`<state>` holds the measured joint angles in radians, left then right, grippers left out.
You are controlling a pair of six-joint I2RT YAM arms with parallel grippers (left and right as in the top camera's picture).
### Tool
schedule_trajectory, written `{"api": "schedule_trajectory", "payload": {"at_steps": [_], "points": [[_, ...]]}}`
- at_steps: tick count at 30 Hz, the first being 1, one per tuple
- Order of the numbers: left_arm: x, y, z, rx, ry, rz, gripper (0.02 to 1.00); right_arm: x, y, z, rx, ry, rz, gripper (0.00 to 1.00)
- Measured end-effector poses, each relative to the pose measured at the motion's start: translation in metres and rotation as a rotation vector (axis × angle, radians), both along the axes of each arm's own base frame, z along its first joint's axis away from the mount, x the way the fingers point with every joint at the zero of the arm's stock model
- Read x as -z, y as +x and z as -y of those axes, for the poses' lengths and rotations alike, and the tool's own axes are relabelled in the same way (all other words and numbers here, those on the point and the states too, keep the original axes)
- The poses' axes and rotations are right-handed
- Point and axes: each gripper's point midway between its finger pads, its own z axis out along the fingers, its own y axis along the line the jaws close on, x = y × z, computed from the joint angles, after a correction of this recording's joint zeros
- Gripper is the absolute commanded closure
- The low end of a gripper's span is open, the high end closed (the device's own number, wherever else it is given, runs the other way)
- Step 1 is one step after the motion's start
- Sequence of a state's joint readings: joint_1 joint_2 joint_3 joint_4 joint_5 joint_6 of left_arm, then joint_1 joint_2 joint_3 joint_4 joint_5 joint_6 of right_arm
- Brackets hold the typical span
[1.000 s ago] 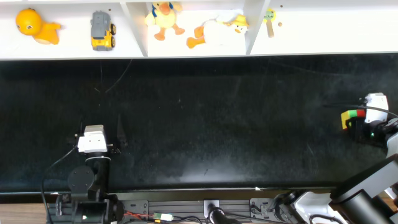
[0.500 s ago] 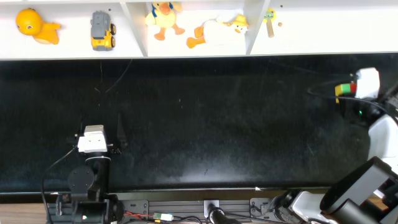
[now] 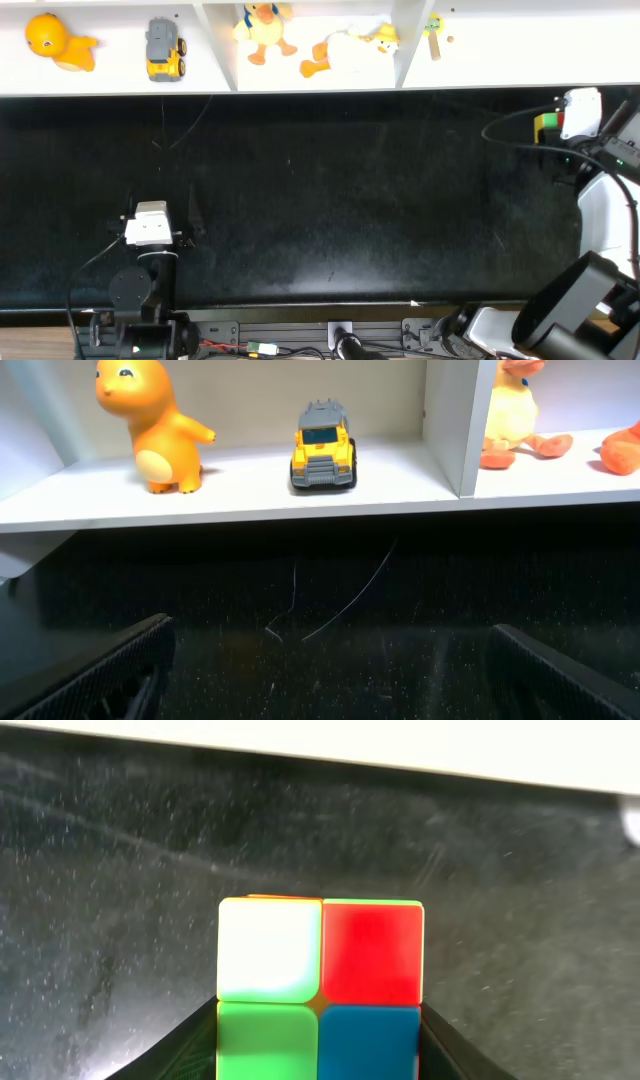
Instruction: Store Toys
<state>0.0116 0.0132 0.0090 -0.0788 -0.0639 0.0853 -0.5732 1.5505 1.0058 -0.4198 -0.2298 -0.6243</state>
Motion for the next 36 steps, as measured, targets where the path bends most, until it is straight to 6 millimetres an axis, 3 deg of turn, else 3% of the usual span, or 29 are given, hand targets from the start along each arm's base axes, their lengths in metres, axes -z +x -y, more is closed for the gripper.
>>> {"api": "schedule_trajectory", "payload": {"at_steps": [14,20,24,32,36], "points": [[0.000,0.000,0.000,0.000,0.000,0.000,0.020,-0.077,0.031,0.015,0.034,-0.035,0.176,0.759],[0.000,0.000,0.000,0.000,0.000,0.000,0.020,-0.099,0.044,0.012,0.031,-0.026,0.228,0.761],[0.000,0.000,0.000,0.000,0.000,0.000,0.023,-0.096,0.058,0.003,0.011,0.002,0.226,0.755],[0.000,0.000,0.000,0.000,0.000,0.000,0.020,-0.066,0.084,-0.019,-0.042,0.051,0.169,0.746],[0.000,0.000,0.000,0.000,0.000,0.000,0.020,-0.064,0.098,-0.026,-0.060,0.062,0.168,0.746]]}}
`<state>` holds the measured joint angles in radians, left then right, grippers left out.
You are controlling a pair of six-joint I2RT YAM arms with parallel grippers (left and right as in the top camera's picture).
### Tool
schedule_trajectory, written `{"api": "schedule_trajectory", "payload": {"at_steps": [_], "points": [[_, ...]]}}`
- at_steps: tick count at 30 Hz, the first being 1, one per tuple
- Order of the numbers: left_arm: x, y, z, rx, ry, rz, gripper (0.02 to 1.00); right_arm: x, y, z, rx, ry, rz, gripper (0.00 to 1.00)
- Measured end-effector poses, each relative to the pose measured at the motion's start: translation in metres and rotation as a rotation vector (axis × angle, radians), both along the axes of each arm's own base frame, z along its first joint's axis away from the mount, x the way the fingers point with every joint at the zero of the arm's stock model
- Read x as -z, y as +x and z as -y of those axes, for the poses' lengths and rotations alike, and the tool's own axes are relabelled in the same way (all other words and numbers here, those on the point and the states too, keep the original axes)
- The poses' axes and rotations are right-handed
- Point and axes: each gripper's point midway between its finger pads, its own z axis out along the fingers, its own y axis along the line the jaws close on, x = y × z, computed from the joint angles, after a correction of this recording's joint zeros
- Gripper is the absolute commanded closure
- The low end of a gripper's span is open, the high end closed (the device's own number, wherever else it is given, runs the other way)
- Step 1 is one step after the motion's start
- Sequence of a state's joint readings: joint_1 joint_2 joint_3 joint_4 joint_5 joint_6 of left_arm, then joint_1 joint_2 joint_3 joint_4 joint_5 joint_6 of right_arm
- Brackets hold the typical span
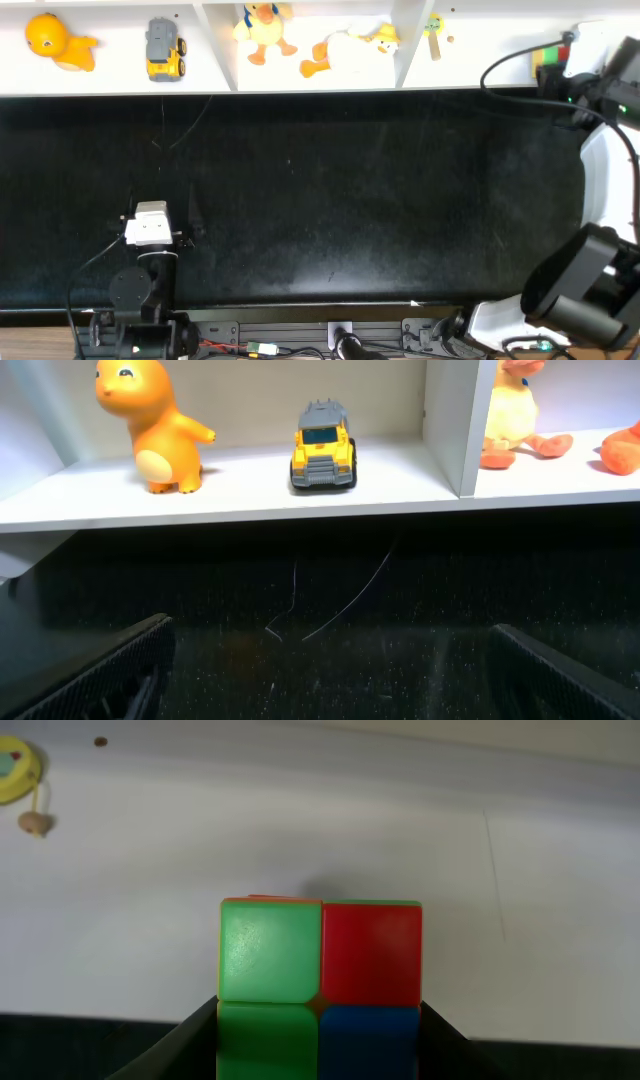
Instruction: Store Toys
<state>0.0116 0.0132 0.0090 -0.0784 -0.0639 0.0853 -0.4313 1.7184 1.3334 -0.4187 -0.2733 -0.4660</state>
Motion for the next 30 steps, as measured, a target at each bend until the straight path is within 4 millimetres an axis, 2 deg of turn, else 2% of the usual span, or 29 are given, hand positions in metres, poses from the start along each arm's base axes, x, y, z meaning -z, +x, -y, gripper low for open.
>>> {"api": "schedule_trajectory", "payload": {"at_steps": [6,13,16,18,20,22,23,25,27,28,30], "points": [[0.000,0.000,0.000,0.000,0.000,0.000,0.020,-0.002,0.017,-0.001,-0.002,-0.010,0.015,0.744],[0.000,0.000,0.000,0.000,0.000,0.000,0.020,0.026,0.023,0.011,0.039,-0.021,-0.031,0.741],[0.000,0.000,0.000,0.000,0.000,0.000,0.020,0.026,0.026,0.013,0.047,-0.027,-0.026,0.726],[0.000,0.000,0.000,0.000,0.000,0.000,0.020,0.026,0.025,0.014,0.050,-0.030,-0.027,0.671],[0.000,0.000,0.000,0.000,0.000,0.000,0.020,0.026,0.025,0.014,0.051,-0.031,-0.027,0.544],[0.000,0.000,0.000,0.000,0.000,0.000,0.020,0.026,0.025,0.014,0.051,-0.031,-0.027,0.505],[0.000,0.000,0.000,0.000,0.000,0.000,0.020,0.026,0.026,0.014,0.051,-0.032,-0.026,0.454],[0.000,0.000,0.000,0.000,0.000,0.000,0.020,0.026,0.026,0.014,0.054,-0.029,-0.026,0.290],[0.000,0.000,0.000,0.000,0.000,0.000,0.020,0.025,0.026,0.016,0.060,-0.033,-0.021,0.064],[0.000,0.000,0.000,0.000,0.000,0.000,0.020,0.024,0.027,0.017,0.063,-0.036,-0.017,0.003],[0.000,0.000,0.000,0.000,0.000,0.000,0.020,0.023,0.028,0.017,0.061,-0.044,-0.011,0.003]]}}
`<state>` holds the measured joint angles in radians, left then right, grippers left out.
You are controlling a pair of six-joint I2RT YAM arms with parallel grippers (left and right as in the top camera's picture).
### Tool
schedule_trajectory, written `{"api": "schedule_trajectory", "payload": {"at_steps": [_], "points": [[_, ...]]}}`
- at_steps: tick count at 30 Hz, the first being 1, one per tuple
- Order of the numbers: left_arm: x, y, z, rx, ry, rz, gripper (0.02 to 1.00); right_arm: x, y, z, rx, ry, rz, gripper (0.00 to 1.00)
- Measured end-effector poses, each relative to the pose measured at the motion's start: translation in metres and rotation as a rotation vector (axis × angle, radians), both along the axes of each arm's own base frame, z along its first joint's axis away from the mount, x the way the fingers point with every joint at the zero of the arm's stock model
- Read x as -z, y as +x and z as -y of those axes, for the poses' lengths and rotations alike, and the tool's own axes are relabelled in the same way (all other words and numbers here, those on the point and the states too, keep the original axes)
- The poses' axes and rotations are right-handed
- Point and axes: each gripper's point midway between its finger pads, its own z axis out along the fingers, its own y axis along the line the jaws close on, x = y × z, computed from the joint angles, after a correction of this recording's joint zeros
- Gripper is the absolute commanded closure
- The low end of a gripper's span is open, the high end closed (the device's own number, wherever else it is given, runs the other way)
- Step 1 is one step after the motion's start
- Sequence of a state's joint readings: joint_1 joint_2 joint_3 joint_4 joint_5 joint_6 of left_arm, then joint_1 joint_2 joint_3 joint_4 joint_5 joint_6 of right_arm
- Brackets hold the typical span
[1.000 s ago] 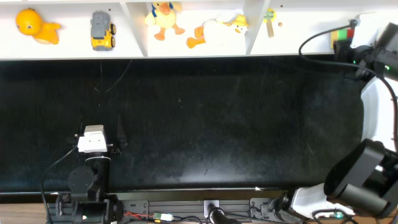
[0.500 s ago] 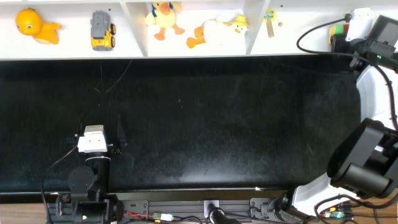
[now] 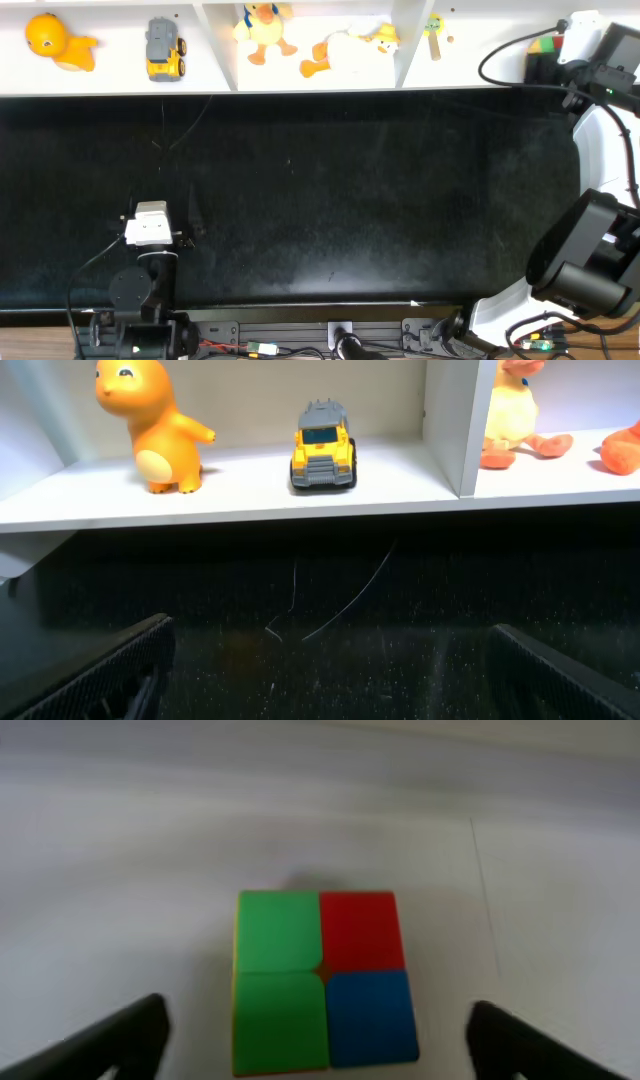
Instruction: Store Toys
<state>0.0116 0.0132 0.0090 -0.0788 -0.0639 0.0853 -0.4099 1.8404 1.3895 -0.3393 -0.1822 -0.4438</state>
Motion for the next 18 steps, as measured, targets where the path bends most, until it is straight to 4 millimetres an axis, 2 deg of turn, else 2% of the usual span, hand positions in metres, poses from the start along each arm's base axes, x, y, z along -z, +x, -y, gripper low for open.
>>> {"api": "schedule_trajectory", "payload": {"at_steps": [10,13,18], "points": [[0.000,0.000,0.000,0.000,0.000,0.000,0.020,-0.002,0.000,0.004,0.024,-0.008,0.006,0.003],[0.000,0.000,0.000,0.000,0.000,0.000,0.020,-0.009,0.000,0.006,0.041,-0.017,0.032,0.005],[0.000,0.000,0.000,0.000,0.000,0.000,0.023,-0.022,-0.024,-0.002,0.060,-0.030,0.076,0.007]]}}
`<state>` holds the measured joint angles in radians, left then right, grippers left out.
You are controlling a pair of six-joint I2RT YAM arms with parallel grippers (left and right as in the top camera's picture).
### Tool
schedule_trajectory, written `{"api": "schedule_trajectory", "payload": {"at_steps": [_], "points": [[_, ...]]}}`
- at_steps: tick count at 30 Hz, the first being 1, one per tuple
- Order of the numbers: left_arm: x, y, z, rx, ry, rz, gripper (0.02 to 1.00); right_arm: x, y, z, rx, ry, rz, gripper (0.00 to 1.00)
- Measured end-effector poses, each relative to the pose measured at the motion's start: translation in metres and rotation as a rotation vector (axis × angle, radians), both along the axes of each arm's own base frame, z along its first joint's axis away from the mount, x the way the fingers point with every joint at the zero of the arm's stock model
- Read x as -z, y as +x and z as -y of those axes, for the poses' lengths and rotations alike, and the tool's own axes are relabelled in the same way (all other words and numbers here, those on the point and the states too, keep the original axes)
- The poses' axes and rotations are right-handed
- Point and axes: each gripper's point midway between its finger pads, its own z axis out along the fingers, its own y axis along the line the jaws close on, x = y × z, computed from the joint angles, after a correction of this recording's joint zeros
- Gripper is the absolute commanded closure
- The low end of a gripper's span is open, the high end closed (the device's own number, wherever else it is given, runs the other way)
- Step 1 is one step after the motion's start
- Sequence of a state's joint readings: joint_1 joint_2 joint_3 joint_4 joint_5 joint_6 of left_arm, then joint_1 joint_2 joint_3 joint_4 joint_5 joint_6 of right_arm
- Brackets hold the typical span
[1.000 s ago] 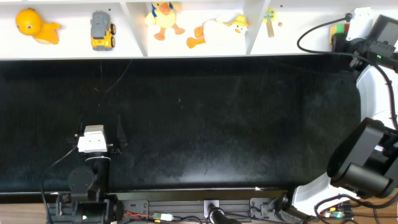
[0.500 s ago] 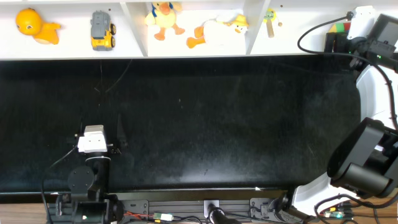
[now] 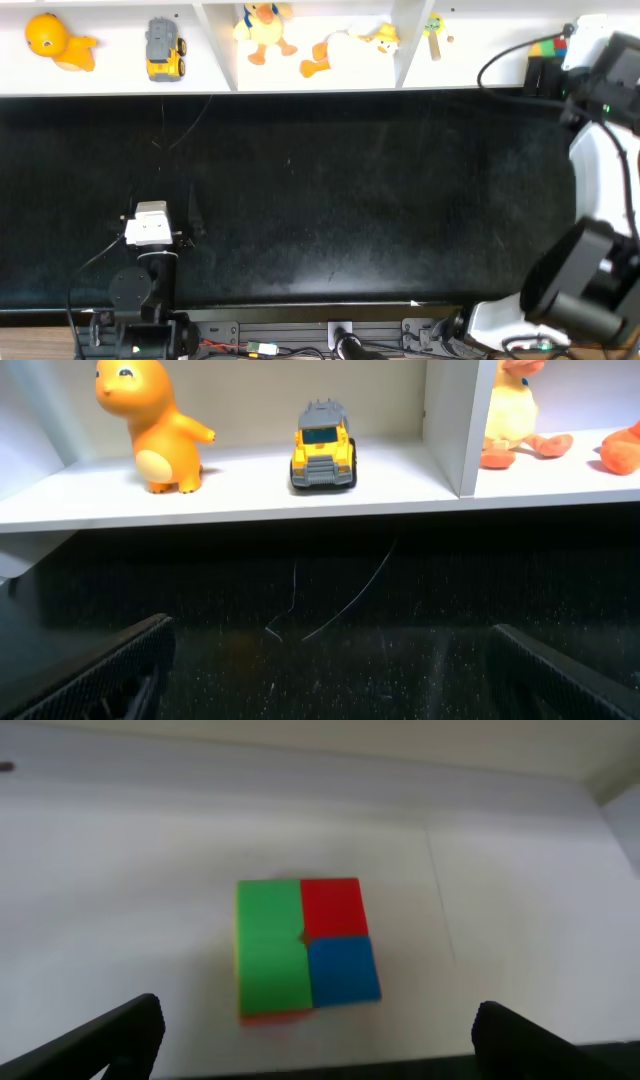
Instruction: Store Toys
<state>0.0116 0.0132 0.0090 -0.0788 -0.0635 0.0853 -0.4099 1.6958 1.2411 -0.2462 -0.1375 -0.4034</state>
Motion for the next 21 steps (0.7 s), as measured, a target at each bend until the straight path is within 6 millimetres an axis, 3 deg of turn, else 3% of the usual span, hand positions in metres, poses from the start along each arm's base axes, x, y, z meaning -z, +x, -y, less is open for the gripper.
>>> {"api": "schedule_trajectory", "payload": {"at_steps": [9,13,21], "points": [[0.000,0.000,0.000,0.000,0.000,0.000,0.020,-0.006,-0.060,-0.025,0.024,0.009,0.034,0.003],[0.000,0.000,0.000,0.000,0.000,0.000,0.020,-0.007,-0.077,-0.039,0.045,0.027,0.049,0.003],[0.000,0.000,0.000,0.000,0.000,0.000,0.020,-0.001,-0.099,-0.115,-0.001,0.012,0.082,0.007]]}}
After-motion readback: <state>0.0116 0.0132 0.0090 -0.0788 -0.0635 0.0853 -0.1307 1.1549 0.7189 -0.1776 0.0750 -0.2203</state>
